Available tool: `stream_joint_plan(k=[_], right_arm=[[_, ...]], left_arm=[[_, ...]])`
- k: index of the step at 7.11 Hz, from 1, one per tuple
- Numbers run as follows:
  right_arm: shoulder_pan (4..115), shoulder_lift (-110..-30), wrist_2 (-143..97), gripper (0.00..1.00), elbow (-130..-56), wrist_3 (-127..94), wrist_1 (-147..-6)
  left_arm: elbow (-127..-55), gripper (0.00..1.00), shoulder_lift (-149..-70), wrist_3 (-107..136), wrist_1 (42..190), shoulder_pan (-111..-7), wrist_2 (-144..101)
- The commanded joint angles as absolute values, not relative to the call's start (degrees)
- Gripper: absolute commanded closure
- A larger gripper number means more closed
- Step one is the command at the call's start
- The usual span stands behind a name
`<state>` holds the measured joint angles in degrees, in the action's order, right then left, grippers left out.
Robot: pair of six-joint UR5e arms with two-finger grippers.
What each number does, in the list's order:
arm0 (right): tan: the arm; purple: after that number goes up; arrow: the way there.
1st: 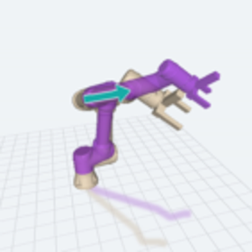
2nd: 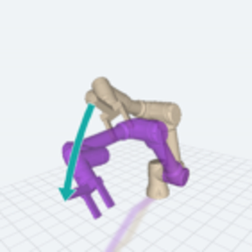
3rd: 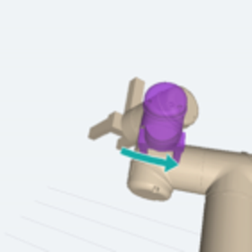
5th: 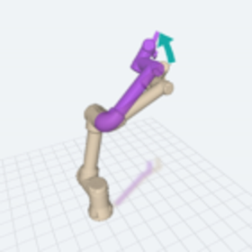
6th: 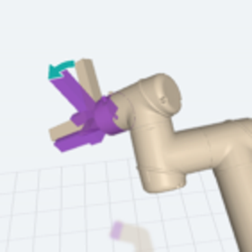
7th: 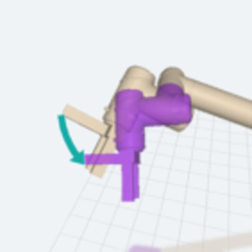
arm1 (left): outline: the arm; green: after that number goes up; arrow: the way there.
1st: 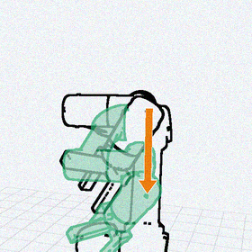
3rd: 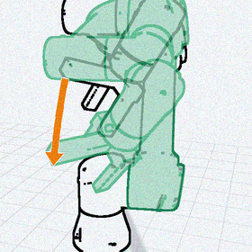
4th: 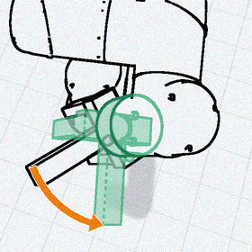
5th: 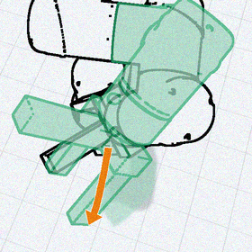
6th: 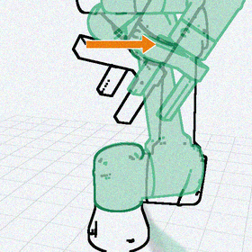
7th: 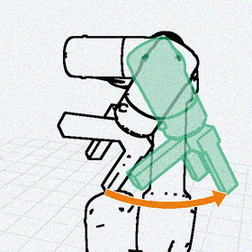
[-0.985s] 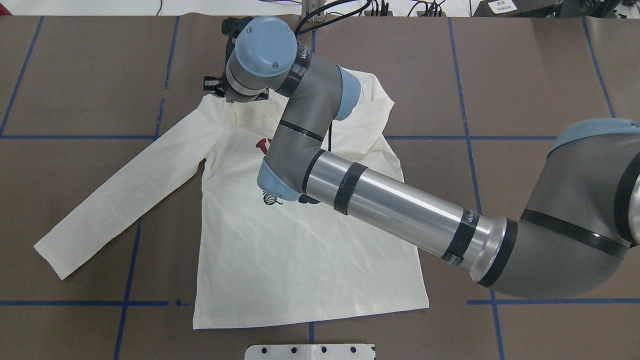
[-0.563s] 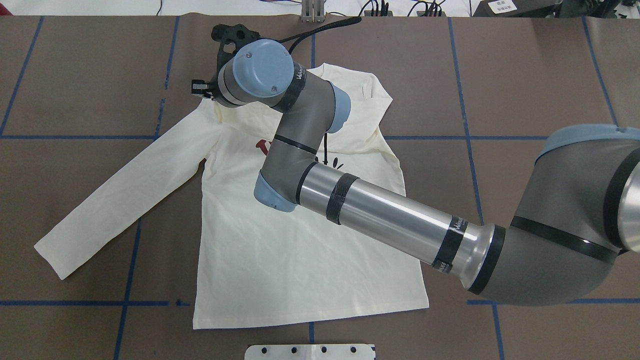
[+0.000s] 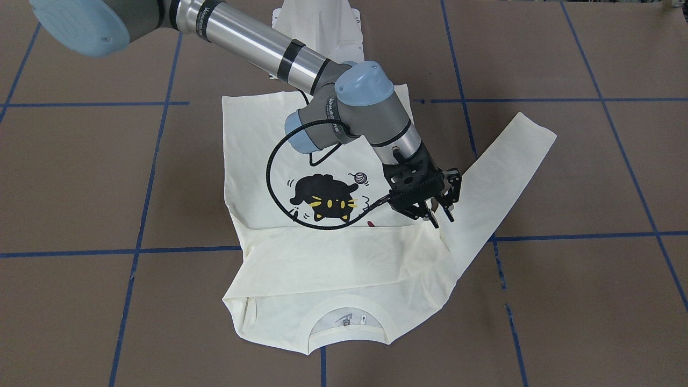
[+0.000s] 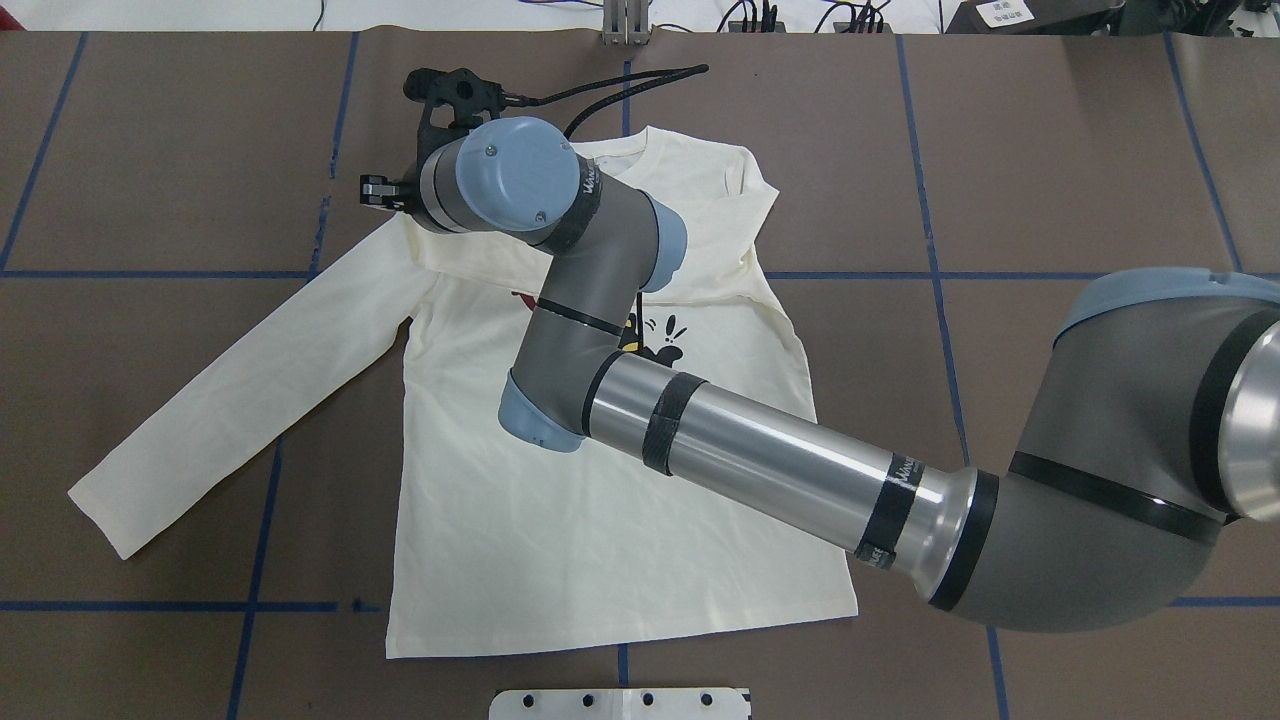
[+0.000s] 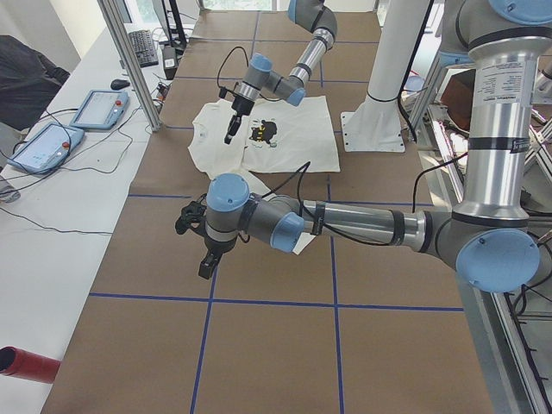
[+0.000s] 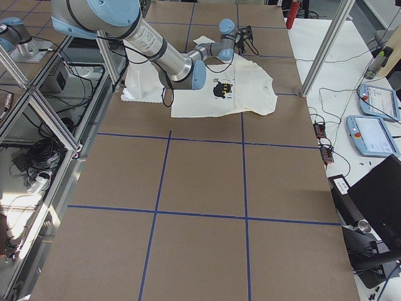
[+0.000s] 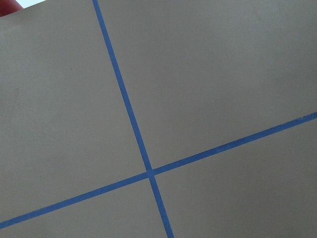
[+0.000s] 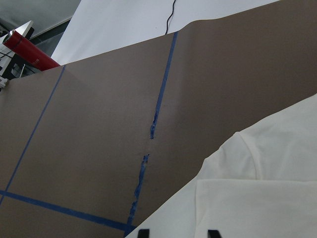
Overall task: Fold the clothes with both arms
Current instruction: 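Carry the sleeve with the right gripper across the shirt toward the collar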
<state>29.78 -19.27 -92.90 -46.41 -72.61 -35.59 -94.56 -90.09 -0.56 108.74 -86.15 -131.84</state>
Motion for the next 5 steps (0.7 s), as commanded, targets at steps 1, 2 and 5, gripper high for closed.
stream_joint_plan(k=[1, 2, 5], right_arm=[[29.6, -19.5, -92.3, 0.0, -46.5, -76.8, -37.7], [30.1, -19.9, -92.7, 0.0, -48.1, -77.4, -43.1], [39.6, -31.4, -108.9, 0.0, -69.5, -71.8, -73.8]], left_arm=[[-90.9, 0.0, -90.5, 3.3, 114.8, -86.1, -131.8], [-90.0, 0.0, -90.7, 11.3, 118.2, -85.3, -131.7], [-95.5, 0.0, -87.6, 37.0, 124.1, -74.6, -127.8]])
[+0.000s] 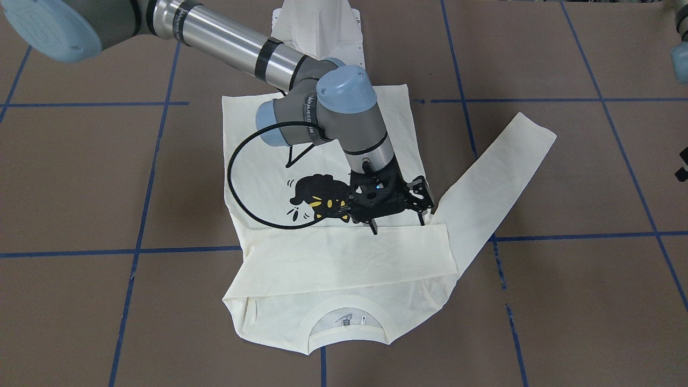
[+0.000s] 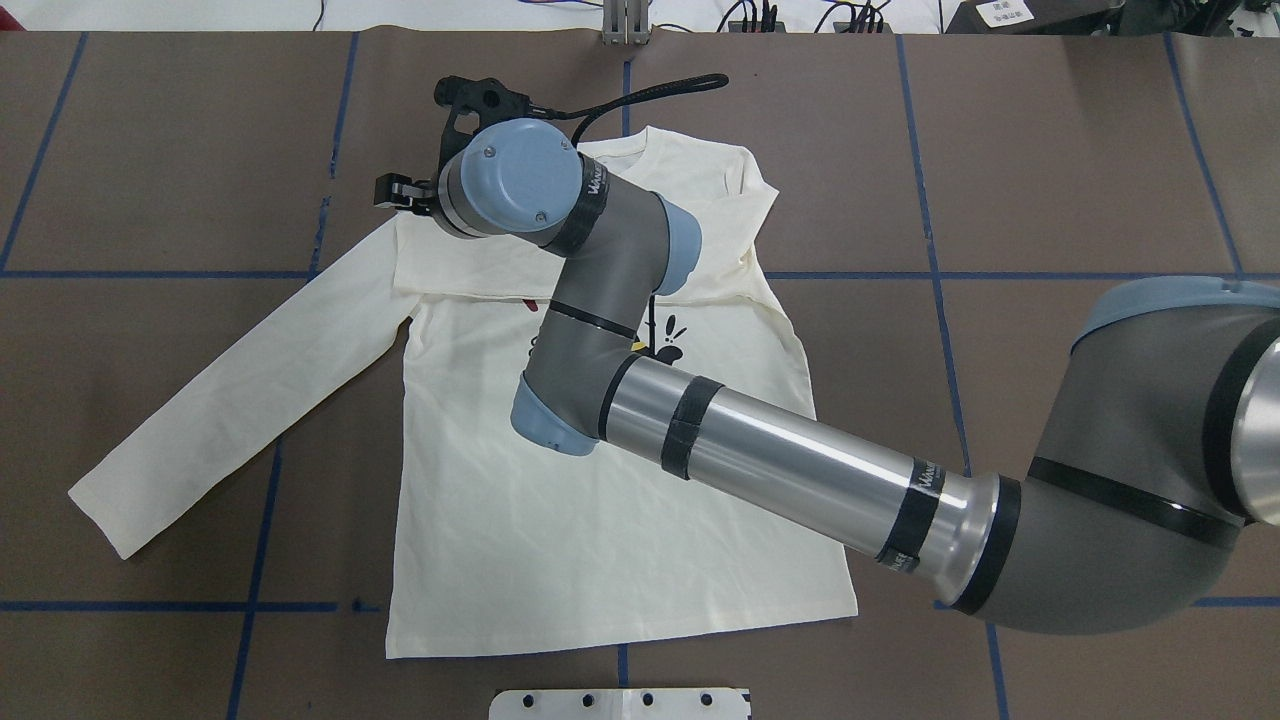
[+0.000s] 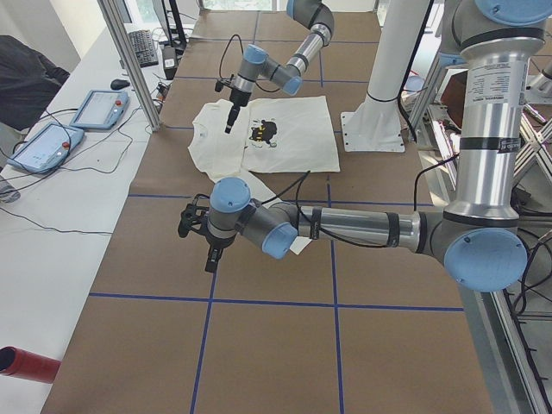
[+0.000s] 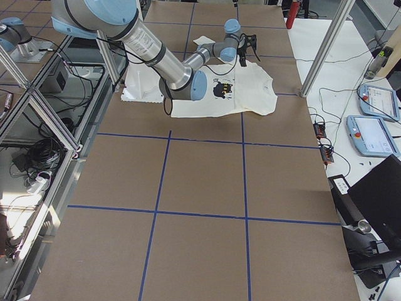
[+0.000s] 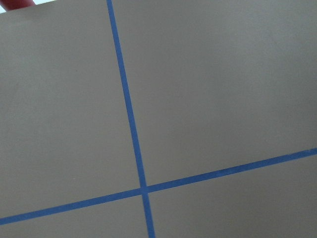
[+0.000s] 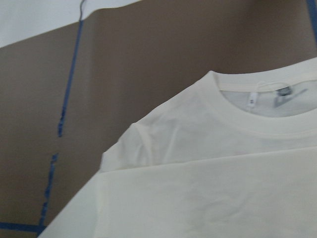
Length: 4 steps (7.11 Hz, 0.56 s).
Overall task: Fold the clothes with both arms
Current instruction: 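Carry the sleeve with the right gripper across the shirt toward the collar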
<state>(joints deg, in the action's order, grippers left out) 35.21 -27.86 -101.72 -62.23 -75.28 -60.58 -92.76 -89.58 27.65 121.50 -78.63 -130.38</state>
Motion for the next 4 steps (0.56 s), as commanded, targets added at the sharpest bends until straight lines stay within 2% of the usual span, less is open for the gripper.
stream_joint_plan(k=[1, 3, 4], right_arm=[[43.2, -34.2, -113.1, 0.0, -74.4, -65.9, -82.9], [48.5, -50.8, -117.6, 0.0, -89.7, -50.8, -89.2], [51.8, -57.8, -120.7, 0.0, -94.3, -44.8, -89.3]], left_arm=[[-100.2, 0.01, -83.9, 45.4, 127.0, -68.0, -121.8], [-108.0, 0.01, -77.4, 66.9, 131.3, -57.8, -117.4], [-108.2, 0.01, -76.6, 73.9, 132.1, -54.5, -115.9]])
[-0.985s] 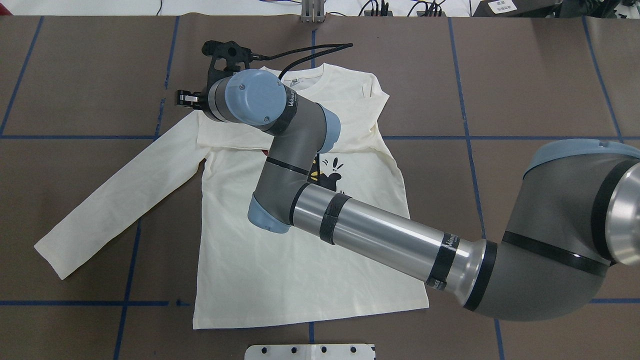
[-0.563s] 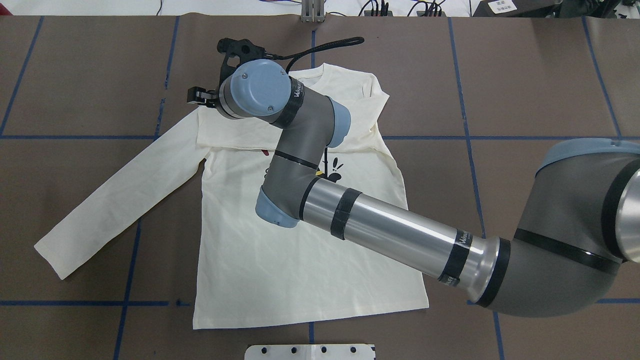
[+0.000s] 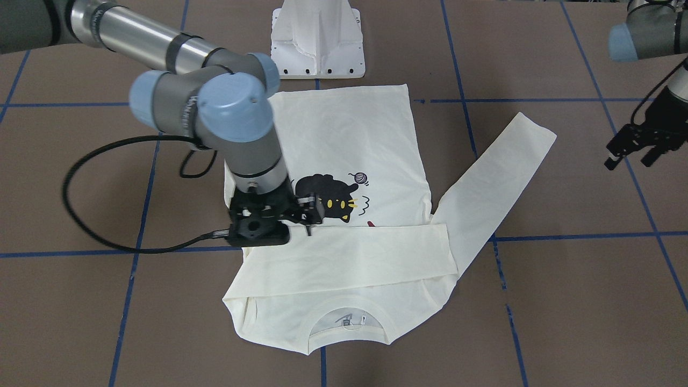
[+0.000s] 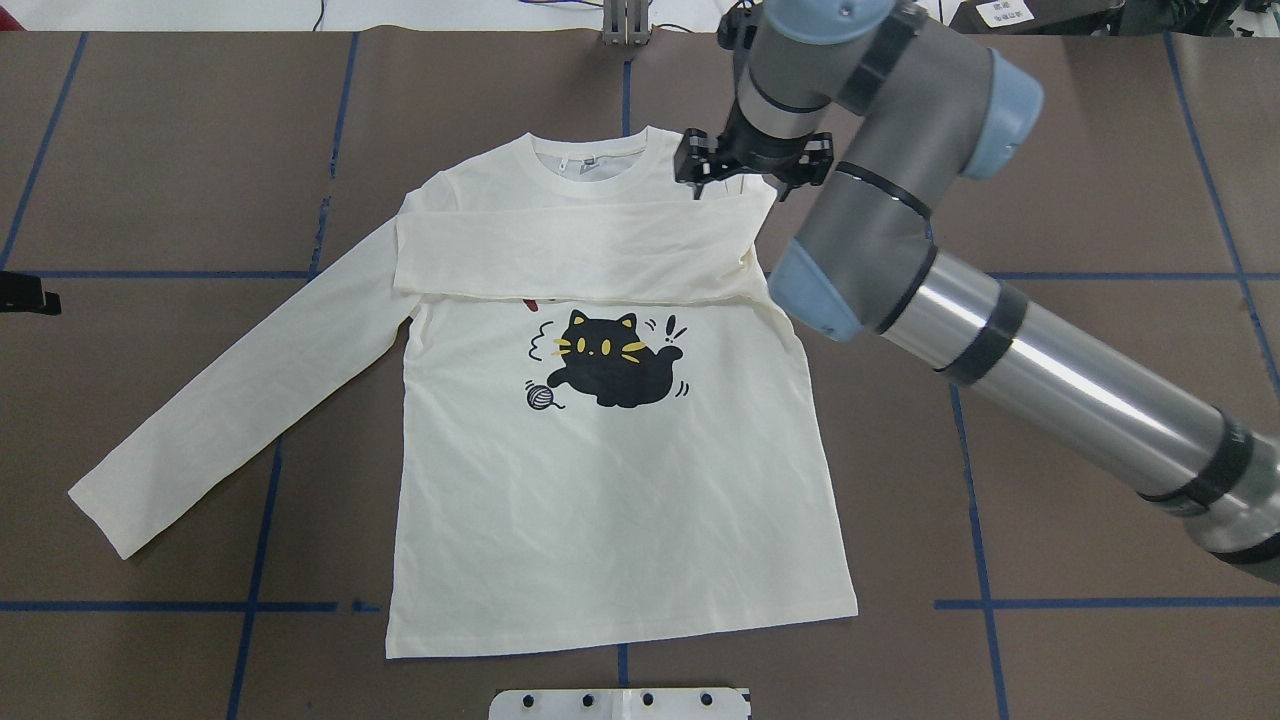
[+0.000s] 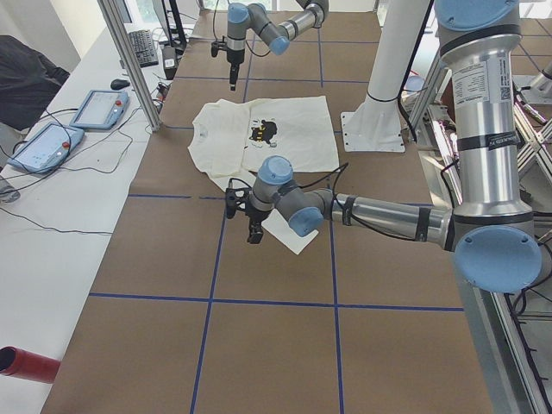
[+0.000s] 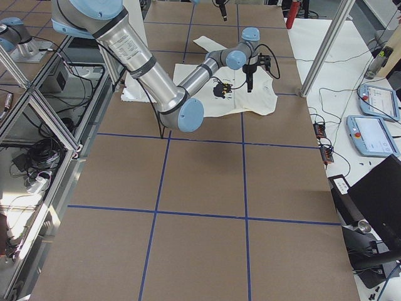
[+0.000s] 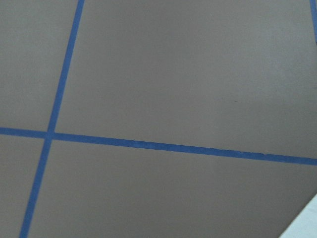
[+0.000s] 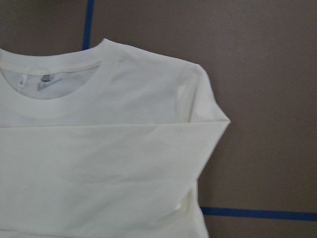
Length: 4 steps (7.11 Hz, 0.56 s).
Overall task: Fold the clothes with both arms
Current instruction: 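Release the sleeve with the right gripper while the left gripper grasps the other cuff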
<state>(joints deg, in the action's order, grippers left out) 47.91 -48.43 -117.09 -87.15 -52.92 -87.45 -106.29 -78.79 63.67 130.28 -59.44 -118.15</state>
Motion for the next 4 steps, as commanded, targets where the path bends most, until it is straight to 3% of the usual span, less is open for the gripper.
stream_joint_plan(k=[1, 4], right_arm=[[54.6, -64.4, -124.7, 0.0, -97.9, -40.5, -89.3], [56.5, -69.5, -126.7, 0.0, -100.6, -39.9, -88.5]], left_arm=[[-109.1, 0.01, -74.7, 83.5, 133.2, -46.5, -108.7], [-110.1, 0.01, -68.7, 97.6, 137.5, -31.0, -99.6]])
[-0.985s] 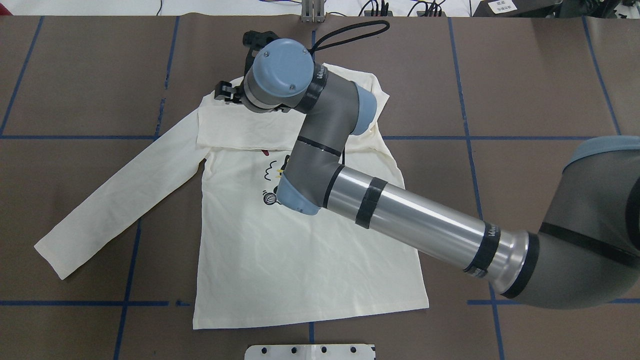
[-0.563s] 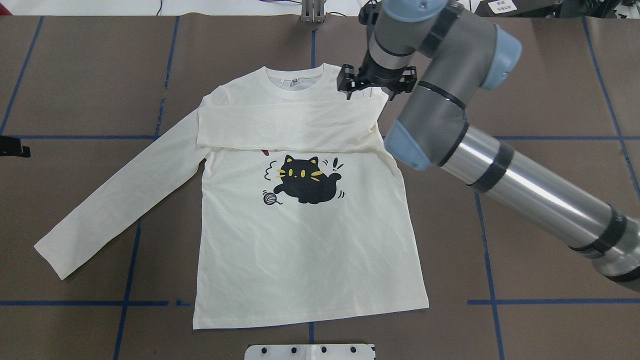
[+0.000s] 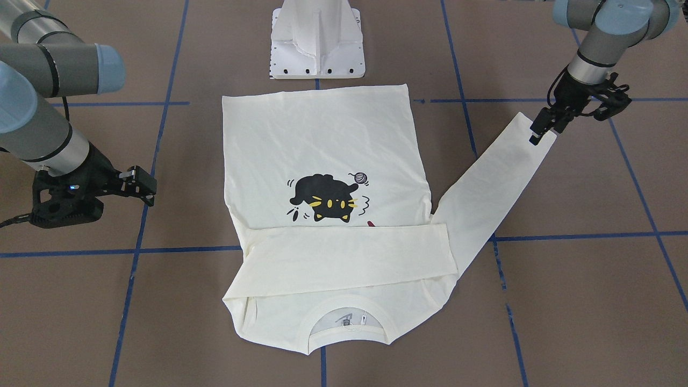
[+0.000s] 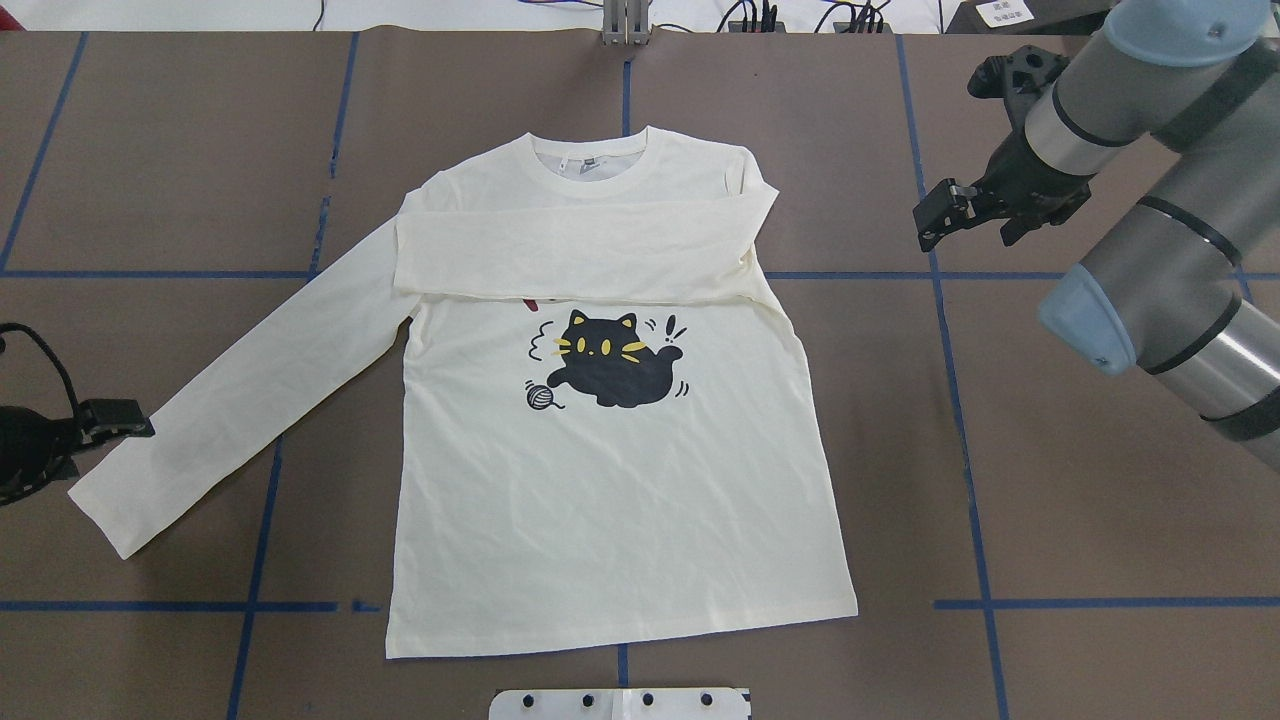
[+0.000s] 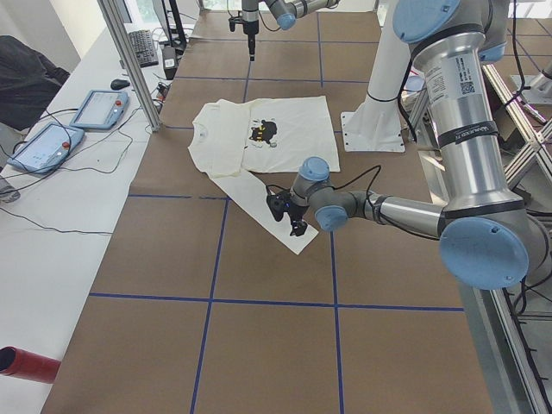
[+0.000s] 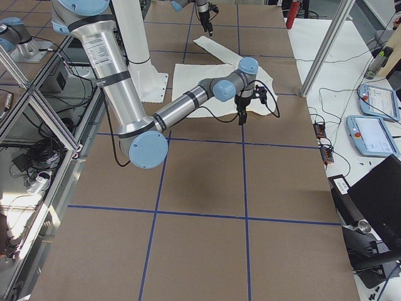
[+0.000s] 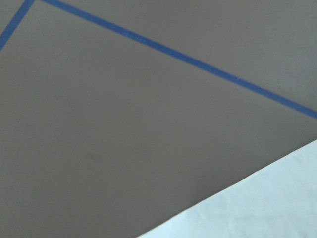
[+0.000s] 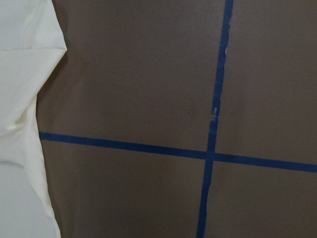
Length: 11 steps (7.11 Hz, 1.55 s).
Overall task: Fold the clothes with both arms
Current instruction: 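Release the sleeve with the right gripper while the left gripper grasps the other cuff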
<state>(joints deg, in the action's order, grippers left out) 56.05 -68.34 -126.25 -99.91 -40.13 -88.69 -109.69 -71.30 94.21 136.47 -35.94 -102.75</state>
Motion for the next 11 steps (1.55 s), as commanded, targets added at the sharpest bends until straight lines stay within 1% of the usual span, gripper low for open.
stream_joint_plan(k=[1, 5, 8, 9, 11], right_arm=[[56.5, -69.6, -126.7, 0.0, -100.7, -40.1, -88.5], [56.4, -69.4, -126.7, 0.0, -100.6, -40.4, -88.5], [56.4, -69.6, -126.6, 0.0, -100.5, -40.5, -88.4], [56.4, -69.7, -126.6, 0.0, -100.5, -40.5, -88.4], [56.4, -69.7, -126.6, 0.0, -100.6, -40.6, -88.4]], left_arm=[[-110.1, 0.01, -67.6, 97.9, 137.4, -30.2, -99.4], [-109.9, 0.06, -67.4, 97.7, 134.9, -28.5, -98.4], [-110.0, 0.06, -67.7, 97.6, 132.7, -25.8, -96.0], [-110.0, 0.08, -67.7, 97.6, 132.7, -25.8, -96.0], [-109.5, 0.2, -68.2, 97.9, 132.7, -25.8, -96.0]])
